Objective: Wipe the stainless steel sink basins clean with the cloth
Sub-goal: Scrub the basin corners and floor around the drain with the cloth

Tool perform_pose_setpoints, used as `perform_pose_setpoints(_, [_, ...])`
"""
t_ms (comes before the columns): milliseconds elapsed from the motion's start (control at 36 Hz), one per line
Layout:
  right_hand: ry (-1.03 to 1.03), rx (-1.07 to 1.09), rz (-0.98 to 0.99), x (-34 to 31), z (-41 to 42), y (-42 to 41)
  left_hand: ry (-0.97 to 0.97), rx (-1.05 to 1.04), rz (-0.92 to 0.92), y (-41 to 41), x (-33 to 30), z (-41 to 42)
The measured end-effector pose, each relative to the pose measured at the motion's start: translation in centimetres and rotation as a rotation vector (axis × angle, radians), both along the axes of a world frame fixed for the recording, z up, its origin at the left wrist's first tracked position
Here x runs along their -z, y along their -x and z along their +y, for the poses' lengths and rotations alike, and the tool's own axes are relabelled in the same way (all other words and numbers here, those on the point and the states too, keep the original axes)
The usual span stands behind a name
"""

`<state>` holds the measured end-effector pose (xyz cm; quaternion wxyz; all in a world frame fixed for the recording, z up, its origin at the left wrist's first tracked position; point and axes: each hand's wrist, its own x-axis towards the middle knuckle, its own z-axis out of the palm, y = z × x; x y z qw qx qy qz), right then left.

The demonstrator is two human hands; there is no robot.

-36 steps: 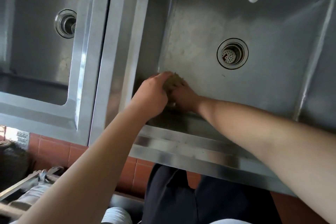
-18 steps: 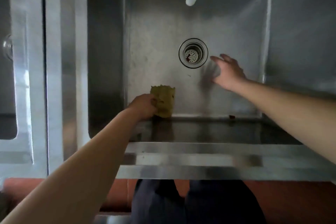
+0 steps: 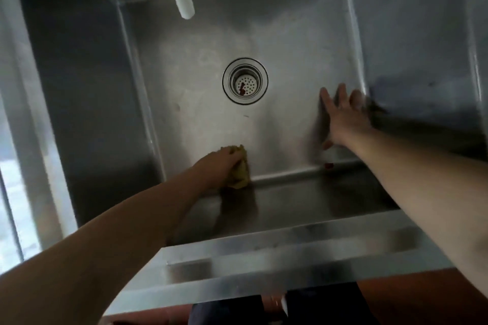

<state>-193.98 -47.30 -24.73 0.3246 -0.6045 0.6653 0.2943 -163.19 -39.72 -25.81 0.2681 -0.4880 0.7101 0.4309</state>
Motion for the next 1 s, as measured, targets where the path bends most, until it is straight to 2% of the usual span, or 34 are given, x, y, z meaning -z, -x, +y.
perform_pose_setpoints(83, [-0.001,-0.006,-0.021,-0.3,0.0,0.3,0.019,-0.255,0.082,1.1,0.4,0.0])
perform_pose_setpoints(222, [0.013,-0.013,-0.025,-0.6,-0.1,0.1,0.192,-0.638,0.147,3.4,1.0,-1.0])
perform_pose_setpoints(500, [0.052,-0.048,0.008,-0.3,0.0,0.0,0.317,-0.7,0.107,5.2,1.9,-11.0])
perform_pose_setpoints(611, [0.064,-0.063,0.013,0.0,0.0,0.1,0.436,-0.913,0.209,5.6,0.9,-11.8])
perform_pose_setpoints(667, [0.07,-0.07,0.009,0.2,0.1,0.2,0.434,-0.982,0.178,5.3,0.5,-10.9])
perform_pose_setpoints(778, [0.057,-0.063,0.008,0.2,0.0,0.2,0.448,-0.834,0.06,2.7,-1.1,-7.5])
perform_pose_setpoints(889, [0.033,-0.034,0.007,0.0,-0.1,0.1,0.242,-0.68,-0.022,-1.1,-4.2,-3.6])
perform_pose_setpoints(944, [0.025,-0.029,0.005,0.0,-0.1,0.1,0.188,-0.674,-0.112,-2.9,-5.6,-1.9])
perform_pose_setpoints(1000, [0.02,-0.013,-0.001,0.1,-0.1,0.1,0.117,-0.758,-0.14,-4.5,-6.6,-0.7])
